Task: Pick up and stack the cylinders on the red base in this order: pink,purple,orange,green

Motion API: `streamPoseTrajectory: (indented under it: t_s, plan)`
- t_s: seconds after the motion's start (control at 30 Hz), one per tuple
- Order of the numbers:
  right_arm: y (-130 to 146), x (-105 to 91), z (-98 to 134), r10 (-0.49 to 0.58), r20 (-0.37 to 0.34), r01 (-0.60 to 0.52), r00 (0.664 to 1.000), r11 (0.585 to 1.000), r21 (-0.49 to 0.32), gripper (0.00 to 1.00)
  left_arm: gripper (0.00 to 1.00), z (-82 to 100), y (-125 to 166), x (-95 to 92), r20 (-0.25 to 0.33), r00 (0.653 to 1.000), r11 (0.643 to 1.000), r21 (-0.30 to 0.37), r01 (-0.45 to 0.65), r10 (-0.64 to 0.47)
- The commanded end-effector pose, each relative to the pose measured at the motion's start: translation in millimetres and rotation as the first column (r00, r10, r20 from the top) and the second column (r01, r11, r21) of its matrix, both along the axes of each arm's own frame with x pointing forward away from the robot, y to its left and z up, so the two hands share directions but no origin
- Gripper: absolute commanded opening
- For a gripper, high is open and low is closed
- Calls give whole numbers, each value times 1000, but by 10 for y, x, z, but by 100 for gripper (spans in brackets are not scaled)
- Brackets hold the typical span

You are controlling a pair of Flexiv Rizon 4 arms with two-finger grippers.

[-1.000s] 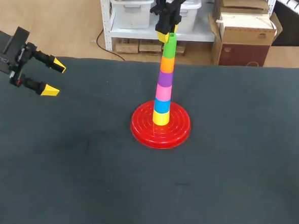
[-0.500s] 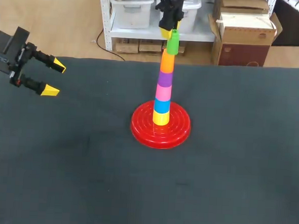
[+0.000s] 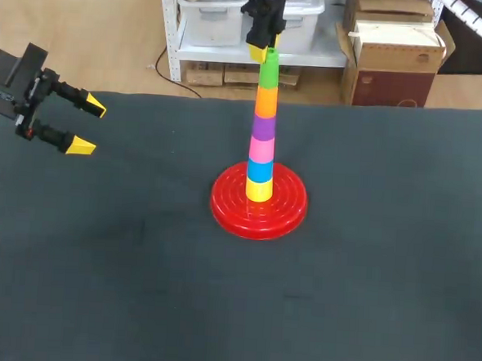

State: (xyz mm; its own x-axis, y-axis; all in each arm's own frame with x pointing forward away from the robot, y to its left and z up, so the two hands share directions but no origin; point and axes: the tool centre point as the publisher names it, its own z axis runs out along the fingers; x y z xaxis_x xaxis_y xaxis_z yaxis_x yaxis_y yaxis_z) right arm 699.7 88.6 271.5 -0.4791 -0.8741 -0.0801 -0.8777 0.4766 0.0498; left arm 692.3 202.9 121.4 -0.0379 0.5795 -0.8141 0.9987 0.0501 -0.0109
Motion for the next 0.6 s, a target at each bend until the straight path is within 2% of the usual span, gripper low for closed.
streamPoseTrajectory:
  t_s: [0.03, 0.23, 0.47, 0.6]
  plan:
    - [-23, -92, -74, -18, 7, 18, 1000, 1000, 6, 0, 100, -7, 9, -3, 3, 1000, 1000, -2, 1, -1]
    - [-63, -143, -134, -70, 21, 70, 997, 998, 4, 0, 100, -7, 9, -3, 3, 1000, 1000, -2, 1, -1]
    - [-97, -153, -340, -83, 27, 85, 996, 994, -68, 0, 100, -7, 9, -3, 3, 1000, 1000, -2, 1, -1]
    - [-82, -157, -404, -94, 22, 95, 995, 994, -50, 0, 100, -7, 9, -3, 3, 1000, 1000, -2, 1, -1]
